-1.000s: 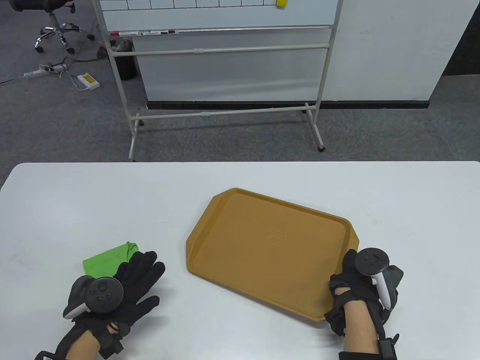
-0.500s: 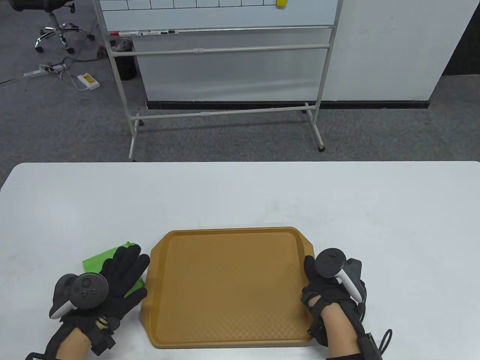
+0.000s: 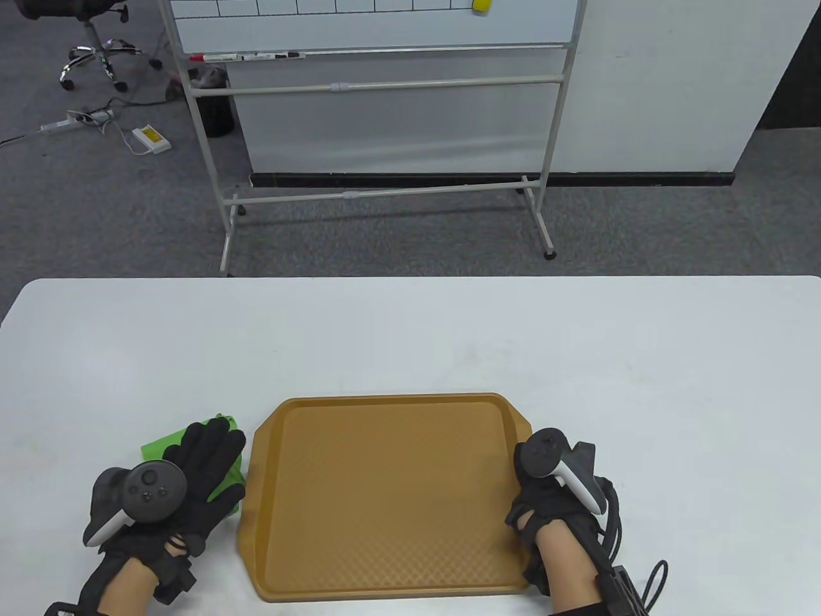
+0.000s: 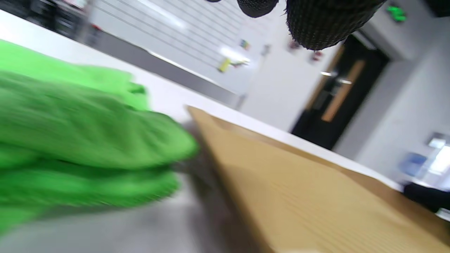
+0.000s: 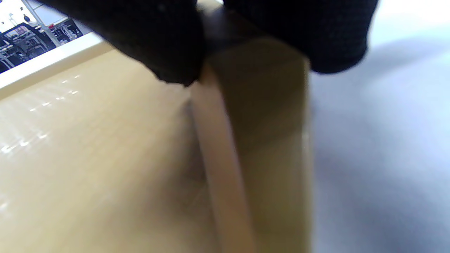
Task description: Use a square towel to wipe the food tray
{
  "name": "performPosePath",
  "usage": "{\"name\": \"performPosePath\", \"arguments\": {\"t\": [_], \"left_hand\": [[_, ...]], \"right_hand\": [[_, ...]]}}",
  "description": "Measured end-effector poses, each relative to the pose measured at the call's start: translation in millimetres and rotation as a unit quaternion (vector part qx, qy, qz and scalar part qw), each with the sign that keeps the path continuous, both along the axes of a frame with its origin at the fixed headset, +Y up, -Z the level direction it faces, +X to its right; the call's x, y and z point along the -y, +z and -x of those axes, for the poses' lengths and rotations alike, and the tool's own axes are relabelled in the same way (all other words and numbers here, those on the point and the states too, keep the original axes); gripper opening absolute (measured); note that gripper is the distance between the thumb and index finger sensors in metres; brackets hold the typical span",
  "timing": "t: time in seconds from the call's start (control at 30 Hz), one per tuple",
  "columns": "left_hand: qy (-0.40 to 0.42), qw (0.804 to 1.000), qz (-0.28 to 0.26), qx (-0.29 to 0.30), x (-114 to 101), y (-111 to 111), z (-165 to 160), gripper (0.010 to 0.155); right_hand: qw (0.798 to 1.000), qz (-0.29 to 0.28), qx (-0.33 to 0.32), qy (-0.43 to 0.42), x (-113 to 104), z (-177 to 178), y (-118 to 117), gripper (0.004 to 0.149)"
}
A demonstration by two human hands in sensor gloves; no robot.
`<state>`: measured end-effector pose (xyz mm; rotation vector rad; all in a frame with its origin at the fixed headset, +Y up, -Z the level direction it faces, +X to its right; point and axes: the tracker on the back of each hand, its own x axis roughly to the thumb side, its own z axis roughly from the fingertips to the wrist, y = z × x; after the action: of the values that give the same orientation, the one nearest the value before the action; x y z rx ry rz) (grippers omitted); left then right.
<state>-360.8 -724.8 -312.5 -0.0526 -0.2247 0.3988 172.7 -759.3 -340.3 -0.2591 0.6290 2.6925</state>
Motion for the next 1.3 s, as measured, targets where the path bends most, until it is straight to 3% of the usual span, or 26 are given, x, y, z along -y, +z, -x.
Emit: {"name": "performPosePath", "arguments": {"t": [0.13,0.3,0.37,0.7,0.9,1.03,1.17,1.3], "left_hand": [[-0.006,0.994,0.051,-0.092,16.7,-9.9,21.0,0.075],[-0.046,0.963,0.230,-0.134,50.4,-19.0,26.1,0.093],[-0.075,0.953,0.266,-0.127,58.7,-20.0,25.1,0.096],[-0.209,0.953,0.118,-0.184,36.5,-26.5,17.0,0.071],[-0.123,0.970,0.083,-0.194,12.8,-17.5,15.3,0.069],[-0.094,0.980,0.036,-0.173,-11.3,-13.5,-14.6,0.069],[-0.152,0.980,0.027,-0.129,-26.9,-23.9,-62.5,0.070],[-0.196,0.972,0.080,-0.104,-18.6,-54.6,-107.6,0.070]], "right_hand": [[1.000,0.003,0.002,-0.012,0.8,-2.2,0.3,0.081],[1.000,0.004,0.003,-0.011,0.6,-1.8,0.6,0.081],[1.000,0.005,0.003,-0.011,0.7,-1.7,0.8,0.081],[1.000,0.013,0.005,-0.008,0.8,-0.7,1.8,0.081],[1.000,0.015,0.006,-0.010,1.2,-0.7,2.2,0.082],[1.000,0.019,0.001,-0.016,1.5,-2.3,1.7,0.082],[1.000,0.022,0.000,-0.016,1.4,-2.2,1.6,0.082],[1.000,0.021,-0.001,-0.010,1.4,-1.1,2.1,0.082]]}}
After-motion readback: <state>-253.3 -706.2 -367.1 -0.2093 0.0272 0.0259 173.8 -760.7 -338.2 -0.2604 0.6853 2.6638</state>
